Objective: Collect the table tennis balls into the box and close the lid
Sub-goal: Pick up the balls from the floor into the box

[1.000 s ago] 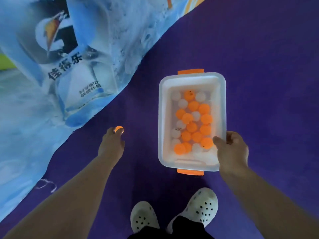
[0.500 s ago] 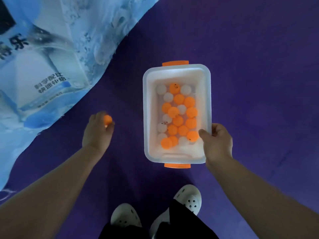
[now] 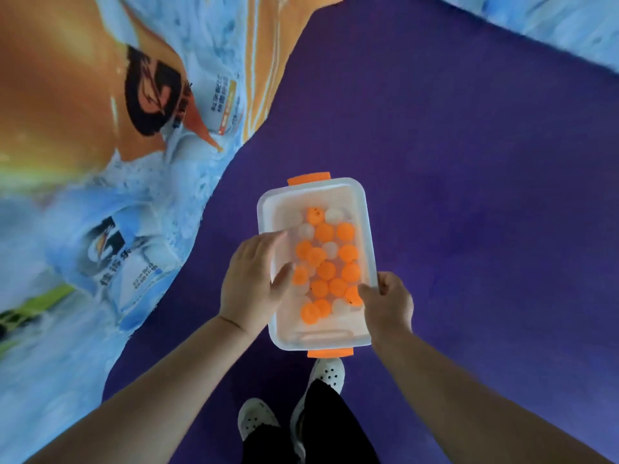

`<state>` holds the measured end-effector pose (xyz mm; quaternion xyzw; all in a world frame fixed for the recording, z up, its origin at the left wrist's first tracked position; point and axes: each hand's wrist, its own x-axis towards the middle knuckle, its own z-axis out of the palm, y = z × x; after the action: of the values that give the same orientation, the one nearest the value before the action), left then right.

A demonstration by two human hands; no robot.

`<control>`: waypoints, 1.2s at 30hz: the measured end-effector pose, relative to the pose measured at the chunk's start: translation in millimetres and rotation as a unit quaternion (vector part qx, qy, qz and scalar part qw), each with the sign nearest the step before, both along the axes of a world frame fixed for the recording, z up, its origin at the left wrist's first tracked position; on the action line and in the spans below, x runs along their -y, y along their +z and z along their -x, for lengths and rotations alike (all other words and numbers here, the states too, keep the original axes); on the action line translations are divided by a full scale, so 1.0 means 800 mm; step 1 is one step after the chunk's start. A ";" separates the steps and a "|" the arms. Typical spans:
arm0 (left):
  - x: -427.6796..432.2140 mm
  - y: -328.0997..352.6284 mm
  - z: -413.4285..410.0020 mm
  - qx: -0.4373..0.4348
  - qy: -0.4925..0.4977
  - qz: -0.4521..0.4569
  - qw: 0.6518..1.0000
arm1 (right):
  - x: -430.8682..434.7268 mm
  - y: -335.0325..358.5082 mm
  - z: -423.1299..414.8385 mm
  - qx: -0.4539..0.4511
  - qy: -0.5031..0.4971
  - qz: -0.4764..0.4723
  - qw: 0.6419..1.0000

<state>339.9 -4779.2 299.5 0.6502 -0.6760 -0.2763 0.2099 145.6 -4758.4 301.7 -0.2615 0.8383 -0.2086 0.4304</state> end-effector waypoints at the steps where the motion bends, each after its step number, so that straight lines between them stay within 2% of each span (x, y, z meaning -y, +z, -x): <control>1: 0.003 0.031 0.010 0.009 0.008 -0.008 1.000 | 0.001 0.031 0.009 0.002 -0.014 0.005 1.000; 6: 0.018 0.176 0.063 0.054 0.013 -0.073 0.996 | -0.002 0.170 0.063 0.012 -0.078 0.030 0.996; 11: 0.034 0.279 0.110 0.091 -0.051 -0.078 0.991 | -0.014 0.273 0.119 0.013 -0.139 0.063 0.988; 15: 0.036 0.341 0.155 0.051 -0.060 -0.147 0.986 | -0.027 0.332 0.161 0.009 -0.192 0.084 0.978; 19: 0.039 0.379 0.203 0.014 -0.128 -0.172 0.977 | -0.040 0.373 0.195 0.017 -0.253 0.087 0.963; 25: 0.071 0.426 0.275 -0.011 -0.224 -0.185 0.957 | -0.051 0.415 0.237 0.017 -0.373 0.091 0.923; 32: 0.110 0.452 0.368 0.001 -0.343 -0.172 0.923 | -0.069 0.444 0.277 0.000 -0.488 0.092 0.868; 36: 0.098 0.459 0.437 0.032 -0.423 -0.156 0.892 | -0.106 0.454 0.304 -0.011 -0.553 0.102 0.827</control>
<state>-9.4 -4857.8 666.7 0.3353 -0.8417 -0.4198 -0.0528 -97.8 -4673.7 664.9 0.2006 0.8214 -0.4932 0.2047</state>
